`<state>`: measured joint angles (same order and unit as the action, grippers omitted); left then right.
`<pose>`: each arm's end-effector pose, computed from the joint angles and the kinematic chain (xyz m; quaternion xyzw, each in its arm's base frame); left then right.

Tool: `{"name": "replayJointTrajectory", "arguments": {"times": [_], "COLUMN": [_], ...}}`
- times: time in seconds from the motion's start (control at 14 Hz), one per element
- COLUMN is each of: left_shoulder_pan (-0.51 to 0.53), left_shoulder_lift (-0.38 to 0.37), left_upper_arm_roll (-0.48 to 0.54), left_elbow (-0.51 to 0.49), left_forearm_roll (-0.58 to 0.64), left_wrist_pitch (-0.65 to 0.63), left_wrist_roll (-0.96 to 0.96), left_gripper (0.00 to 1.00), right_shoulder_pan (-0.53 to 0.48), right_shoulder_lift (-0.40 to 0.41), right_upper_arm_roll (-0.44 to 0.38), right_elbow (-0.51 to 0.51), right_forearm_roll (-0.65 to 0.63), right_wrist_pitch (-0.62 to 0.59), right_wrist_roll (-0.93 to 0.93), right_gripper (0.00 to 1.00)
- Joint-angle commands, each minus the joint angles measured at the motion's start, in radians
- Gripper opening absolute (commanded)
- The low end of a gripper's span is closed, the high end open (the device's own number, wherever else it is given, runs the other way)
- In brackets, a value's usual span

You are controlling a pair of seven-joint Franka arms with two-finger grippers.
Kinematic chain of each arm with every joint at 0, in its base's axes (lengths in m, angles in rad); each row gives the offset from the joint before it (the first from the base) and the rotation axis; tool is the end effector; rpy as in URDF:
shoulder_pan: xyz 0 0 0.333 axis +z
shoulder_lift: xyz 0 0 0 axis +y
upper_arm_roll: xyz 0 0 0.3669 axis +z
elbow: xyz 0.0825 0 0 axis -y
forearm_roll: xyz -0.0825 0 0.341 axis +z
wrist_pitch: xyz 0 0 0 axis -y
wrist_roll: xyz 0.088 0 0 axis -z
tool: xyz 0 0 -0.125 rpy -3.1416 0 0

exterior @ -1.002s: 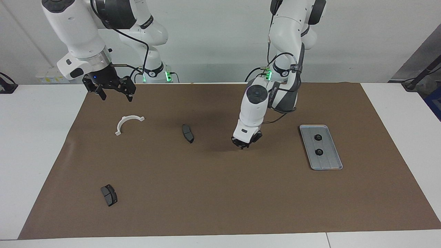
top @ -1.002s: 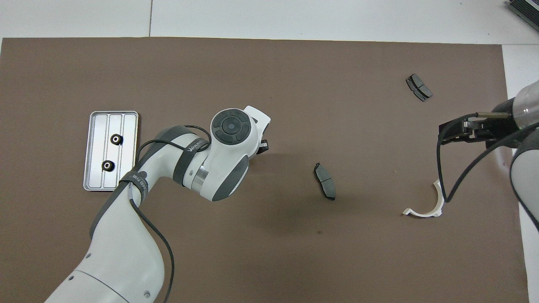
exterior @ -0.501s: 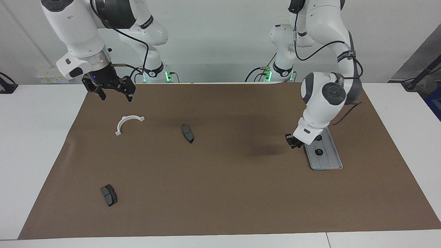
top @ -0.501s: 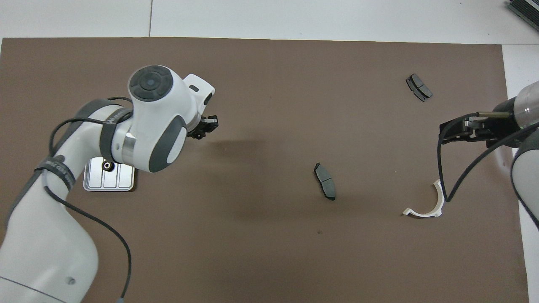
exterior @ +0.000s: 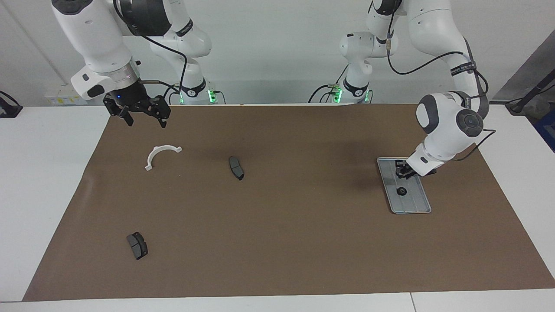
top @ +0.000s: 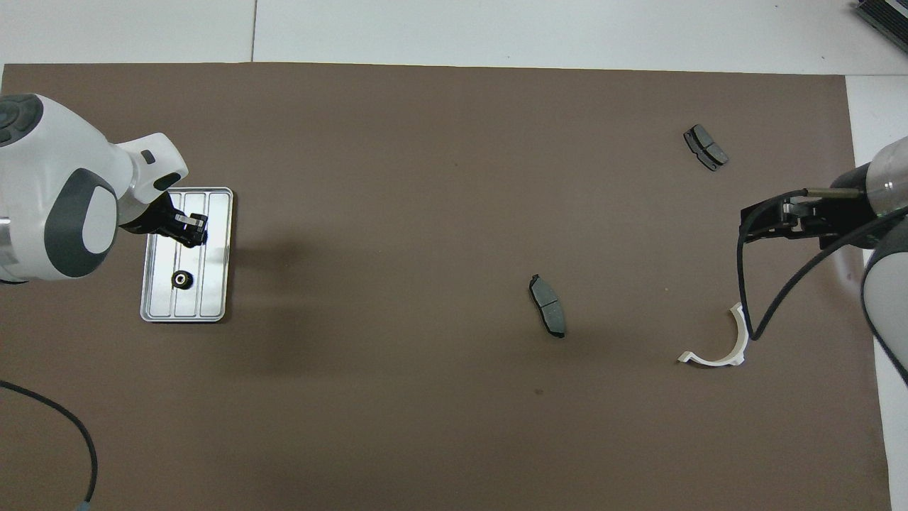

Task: Pick bearing gear from pile to tray
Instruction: 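Carry the bearing to the tray with the left gripper and release it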

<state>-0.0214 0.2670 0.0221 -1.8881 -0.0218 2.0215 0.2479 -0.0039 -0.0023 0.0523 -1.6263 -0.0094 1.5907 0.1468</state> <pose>0.5769 -0.0021 0.4103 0.9908 -0.1179 -0.0654 0.0148 0.5098 0.0236 0.6365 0.9986 -0.0490 -0.0161 0.0064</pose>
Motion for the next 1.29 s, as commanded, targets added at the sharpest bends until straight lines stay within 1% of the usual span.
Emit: {"name": "replayJointTrajectory", "arguments": {"times": [0.0,0.14,0.29,0.36,0.5,0.57,0.79,0.86,1.0,1.07,1.15,1.22], "left_shoulder_pan": [0.001,0.001,-0.005,-0.014,-0.026,-0.031,-0.031,-0.031,-0.031,-0.031,-0.031,-0.031], "left_shoulder_lift": [-0.075,-0.087,-0.089,-0.089,-0.091,-0.091,-0.097,-0.094,-0.084,-0.086,-0.089,-0.091], "left_upper_arm_roll": [-0.007,-0.007,-0.008,-0.008,-0.011,-0.008,-0.010,-0.010,-0.010,-0.010,-0.011,-0.013], "left_elbow": [-0.123,-0.147,-0.148,-0.148,-0.138,-0.120,-0.045,-0.007,0.059,0.076,0.090,0.116], "left_forearm_roll": [0.002,0.002,0.002,0.002,0.003,0.003,0.003,0.003,0.005,0.005,0.005,0.005], "left_wrist_pitch": [0.069,0.072,0.068,0.065,0.060,0.059,0.020,-0.012,-0.065,-0.073,-0.076,-0.082], "left_wrist_roll": [0.007,-0.001,-0.022,-0.050,-0.114,-0.125,-0.128,-0.128,-0.128,-0.128,-0.127,-0.127], "left_gripper": [0.24,0.24,0.25,0.28,0.48,0.55,0.69,0.75,0.79,0.81,0.87,0.96], "right_shoulder_pan": [-0.010,-0.010,-0.010,-0.010,-0.010,-0.005,-0.004,-0.004,-0.004,-0.004,-0.004,-0.004], "right_shoulder_lift": [-0.010,-0.010,-0.010,-0.010,-0.010,-0.010,-0.013,-0.013,-0.012,-0.012,-0.012,-0.010], "right_upper_arm_roll": [0.003,0.004,0.004,0.004,0.004,0.003,0.004,0.004,0.004,0.004,0.004,0.004], "right_elbow": [-0.006,-0.006,-0.006,-0.006,-0.006,-0.006,-0.012,-0.012,-0.012,-0.012,-0.012,-0.012], "right_forearm_roll": [0.012,0.012,0.012,0.012,0.012,0.011,-0.007,-0.009,-0.044,-0.047,-0.047,-0.046], "right_wrist_pitch": [0.008,0.008,0.008,0.008,0.015,0.012,0.028,0.029,0.041,0.043,0.043,0.043], "right_wrist_roll": [-0.030,-0.030,-0.030,-0.030,-0.030,-0.026,-0.018,-0.016,-0.013,-0.012,-0.012,-0.012], "right_gripper": [1.00,1.00,1.00,1.00,1.00,1.00,1.00,1.00,1.00,1.00,1.00,1.00]}}
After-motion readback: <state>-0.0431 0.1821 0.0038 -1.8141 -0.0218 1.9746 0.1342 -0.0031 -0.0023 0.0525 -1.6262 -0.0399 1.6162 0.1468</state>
